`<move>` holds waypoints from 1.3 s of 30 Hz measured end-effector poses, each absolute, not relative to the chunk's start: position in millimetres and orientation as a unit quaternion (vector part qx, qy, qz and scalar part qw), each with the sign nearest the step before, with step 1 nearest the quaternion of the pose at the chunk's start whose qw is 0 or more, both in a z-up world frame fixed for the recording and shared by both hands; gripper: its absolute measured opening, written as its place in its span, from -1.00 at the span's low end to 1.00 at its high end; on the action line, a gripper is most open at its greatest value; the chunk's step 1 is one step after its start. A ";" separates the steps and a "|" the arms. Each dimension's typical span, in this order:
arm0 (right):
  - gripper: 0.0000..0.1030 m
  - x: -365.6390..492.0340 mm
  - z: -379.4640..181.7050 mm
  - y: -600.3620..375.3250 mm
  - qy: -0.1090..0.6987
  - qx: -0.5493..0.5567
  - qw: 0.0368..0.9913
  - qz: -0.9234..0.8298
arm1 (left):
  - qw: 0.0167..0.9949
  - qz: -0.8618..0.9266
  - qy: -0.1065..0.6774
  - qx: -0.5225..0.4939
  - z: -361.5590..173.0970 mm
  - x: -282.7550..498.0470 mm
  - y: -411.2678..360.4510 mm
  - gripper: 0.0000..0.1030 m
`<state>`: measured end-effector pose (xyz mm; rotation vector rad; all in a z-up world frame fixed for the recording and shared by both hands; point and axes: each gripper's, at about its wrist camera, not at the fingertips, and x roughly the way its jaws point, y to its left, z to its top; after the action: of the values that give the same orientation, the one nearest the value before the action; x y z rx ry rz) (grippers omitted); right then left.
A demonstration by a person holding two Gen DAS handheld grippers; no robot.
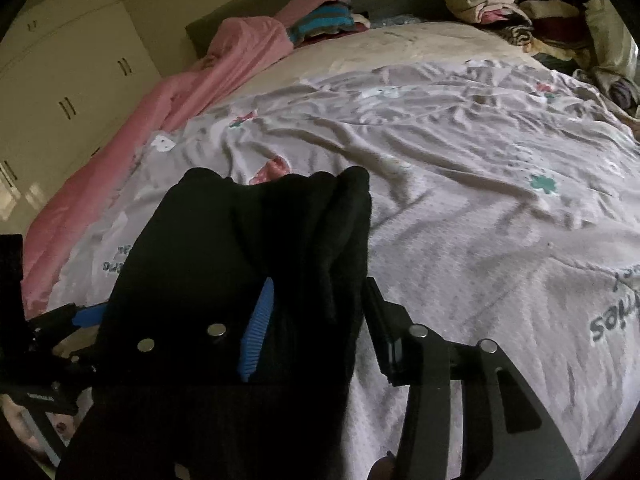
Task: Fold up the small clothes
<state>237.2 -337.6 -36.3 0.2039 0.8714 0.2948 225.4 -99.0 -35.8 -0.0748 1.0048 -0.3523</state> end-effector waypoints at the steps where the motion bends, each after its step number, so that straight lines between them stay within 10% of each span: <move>1: -0.14 235.6 -36.3 -337.4 0.420 0.095 0.892 0.138 | 0.861 -0.167 0.479 -0.035 -35.1 224.1 -98.8 0.59; 17: 0.12 176.6 -27.9 -352.4 0.412 0.099 0.902 0.083 | 0.868 -0.165 0.466 -0.034 -23.0 204.5 -89.9 0.61; 27: 0.88 94.6 15.9 -335.5 0.324 0.071 0.940 0.079 | 0.883 -0.163 0.439 -0.027 -4.7 165.3 -72.5 0.81; 39: 0.91 18.9 13.9 -299.6 0.294 0.033 0.954 0.057 | 0.897 -0.148 0.416 -0.012 -17.7 100.9 -44.1 0.81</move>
<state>18.9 -299.6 13.9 0.0662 0.5974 0.1162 100.9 -44.1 -17.7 -0.0255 0.8624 -0.3057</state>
